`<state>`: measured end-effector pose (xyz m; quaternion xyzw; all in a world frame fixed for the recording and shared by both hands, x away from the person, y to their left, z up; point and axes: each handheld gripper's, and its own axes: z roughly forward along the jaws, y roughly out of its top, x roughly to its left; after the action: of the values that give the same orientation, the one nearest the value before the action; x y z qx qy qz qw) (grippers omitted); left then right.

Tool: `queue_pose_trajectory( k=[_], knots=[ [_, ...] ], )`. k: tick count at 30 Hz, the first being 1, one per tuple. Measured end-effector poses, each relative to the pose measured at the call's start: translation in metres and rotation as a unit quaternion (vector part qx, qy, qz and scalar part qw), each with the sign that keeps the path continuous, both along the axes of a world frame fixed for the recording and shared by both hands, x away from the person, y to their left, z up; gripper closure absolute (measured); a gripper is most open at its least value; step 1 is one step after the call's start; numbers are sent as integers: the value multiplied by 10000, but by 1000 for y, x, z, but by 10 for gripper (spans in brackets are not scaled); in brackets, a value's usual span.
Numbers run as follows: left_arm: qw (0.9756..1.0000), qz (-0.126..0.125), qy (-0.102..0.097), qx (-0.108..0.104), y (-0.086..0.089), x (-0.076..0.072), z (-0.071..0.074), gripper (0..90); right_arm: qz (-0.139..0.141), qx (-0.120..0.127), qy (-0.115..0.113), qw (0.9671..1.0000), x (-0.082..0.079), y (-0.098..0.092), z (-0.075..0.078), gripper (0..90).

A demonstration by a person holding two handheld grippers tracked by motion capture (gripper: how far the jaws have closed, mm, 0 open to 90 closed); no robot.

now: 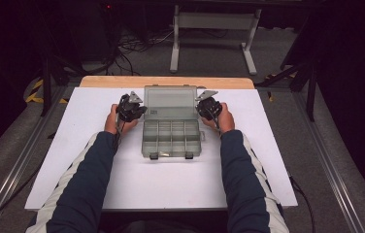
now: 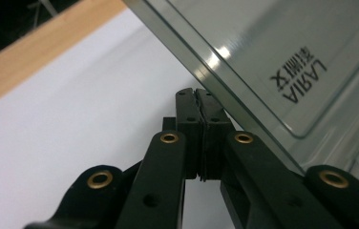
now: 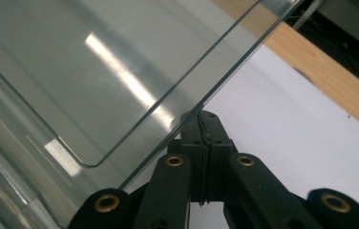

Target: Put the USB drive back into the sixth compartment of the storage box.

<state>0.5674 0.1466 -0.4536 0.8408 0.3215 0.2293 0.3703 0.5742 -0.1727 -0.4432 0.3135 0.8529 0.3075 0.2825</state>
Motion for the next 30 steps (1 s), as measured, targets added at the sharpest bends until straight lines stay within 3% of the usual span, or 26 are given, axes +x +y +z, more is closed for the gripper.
queue_pose_trajectory(
  k=[16, 30],
  knots=[
    [9987, 199, -454, -96, -2, -10, 22, 892, -190, 186, -538, 9982, -12, 1, 17, 900],
    [9959, 311, -839, -135, -3, -21, 46, 895, -220, 327, -912, 9951, -23, 2, 36, 900]
  ],
)
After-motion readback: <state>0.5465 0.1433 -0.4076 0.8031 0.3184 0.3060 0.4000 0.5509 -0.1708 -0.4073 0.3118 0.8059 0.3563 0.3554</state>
